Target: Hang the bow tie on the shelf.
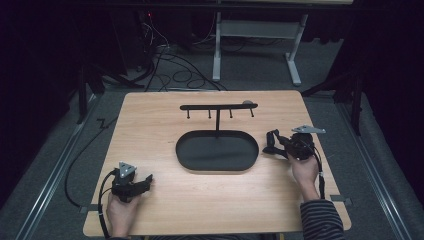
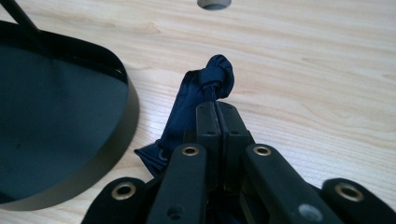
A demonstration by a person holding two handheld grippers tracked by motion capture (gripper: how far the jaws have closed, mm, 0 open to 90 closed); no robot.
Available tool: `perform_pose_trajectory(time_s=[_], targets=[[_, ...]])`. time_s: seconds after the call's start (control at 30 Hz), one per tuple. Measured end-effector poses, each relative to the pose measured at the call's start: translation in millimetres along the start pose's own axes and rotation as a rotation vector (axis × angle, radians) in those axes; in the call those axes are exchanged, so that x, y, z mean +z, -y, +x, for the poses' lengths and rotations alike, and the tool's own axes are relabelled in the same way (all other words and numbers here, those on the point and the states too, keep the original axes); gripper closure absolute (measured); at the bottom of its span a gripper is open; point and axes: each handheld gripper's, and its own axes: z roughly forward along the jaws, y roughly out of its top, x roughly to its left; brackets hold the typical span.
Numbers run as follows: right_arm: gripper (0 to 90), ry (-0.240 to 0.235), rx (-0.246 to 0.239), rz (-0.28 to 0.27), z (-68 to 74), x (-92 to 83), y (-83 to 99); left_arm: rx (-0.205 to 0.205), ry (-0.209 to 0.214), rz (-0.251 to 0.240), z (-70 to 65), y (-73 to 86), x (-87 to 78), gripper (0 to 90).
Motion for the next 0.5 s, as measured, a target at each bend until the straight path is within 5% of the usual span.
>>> perform_pose_trajectory(time_s=[0.5], targets=[[90.0,-0.035,-0.031,-0.07,10.2,-27.1,-7.2,0.0,0.0,0.0,0.0,0.0,0.0,28.5]])
